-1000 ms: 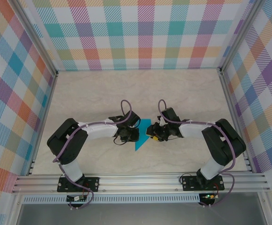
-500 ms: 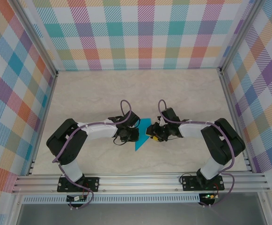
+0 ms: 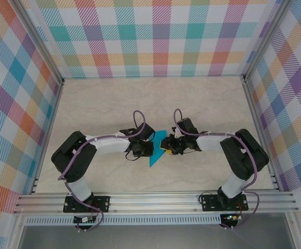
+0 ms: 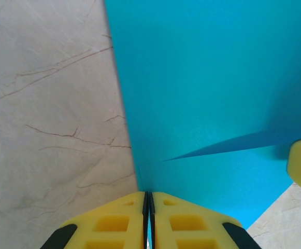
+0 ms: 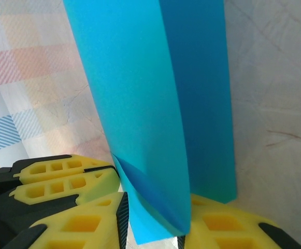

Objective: Fold a paper plane with a square sheet of paper (pick it up from the middle)
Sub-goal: Fourth fold the wing at the center of the table.

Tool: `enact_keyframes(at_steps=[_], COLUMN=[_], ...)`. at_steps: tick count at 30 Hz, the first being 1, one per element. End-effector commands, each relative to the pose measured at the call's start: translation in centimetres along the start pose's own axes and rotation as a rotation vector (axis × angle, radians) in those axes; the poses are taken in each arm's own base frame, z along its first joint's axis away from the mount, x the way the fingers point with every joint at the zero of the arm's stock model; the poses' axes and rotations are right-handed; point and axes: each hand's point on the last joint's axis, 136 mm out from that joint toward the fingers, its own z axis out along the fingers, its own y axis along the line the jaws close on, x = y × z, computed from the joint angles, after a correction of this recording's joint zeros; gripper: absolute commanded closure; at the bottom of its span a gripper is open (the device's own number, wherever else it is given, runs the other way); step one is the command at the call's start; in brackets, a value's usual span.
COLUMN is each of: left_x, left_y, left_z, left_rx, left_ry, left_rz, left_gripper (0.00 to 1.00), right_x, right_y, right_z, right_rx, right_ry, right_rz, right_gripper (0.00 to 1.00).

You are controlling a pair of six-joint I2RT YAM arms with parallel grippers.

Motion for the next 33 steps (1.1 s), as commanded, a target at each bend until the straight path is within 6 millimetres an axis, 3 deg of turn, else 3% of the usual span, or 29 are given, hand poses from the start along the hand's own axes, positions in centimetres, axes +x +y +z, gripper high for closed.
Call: enact_keyframes(at_steps=[1, 10, 16, 33], left_x=[-0.4, -0.8, 0.1, 2.0], left_y=[0.0, -1.0, -1.1, -2.4], left_z=[-1.5, -4.2, -5.2, -4.8], left_rx=[0.016, 0.091, 0.079, 0.004], left_ry=[-0.031, -0.103, -0.140, -0.187], left_rz=[0.001, -0.004, 0.017, 0.090], left_gripper=[0.87, 0.76, 0.70, 0.60], right_x=[-0.1, 0.4, 0.3, 0.3], right_y=[1.2, 0.6, 0.5, 0.9], right_z=[0.3, 0.0, 0.2, 0.0], right_rx=[-0.038, -0.002, 0.001, 0.004], right_ry=[0.023, 0.040, 0.046, 0.050], right_rz=[-0.067, -0.123, -0.129, -0.150], right_gripper=[0.72, 0.77, 0.78, 0.79])
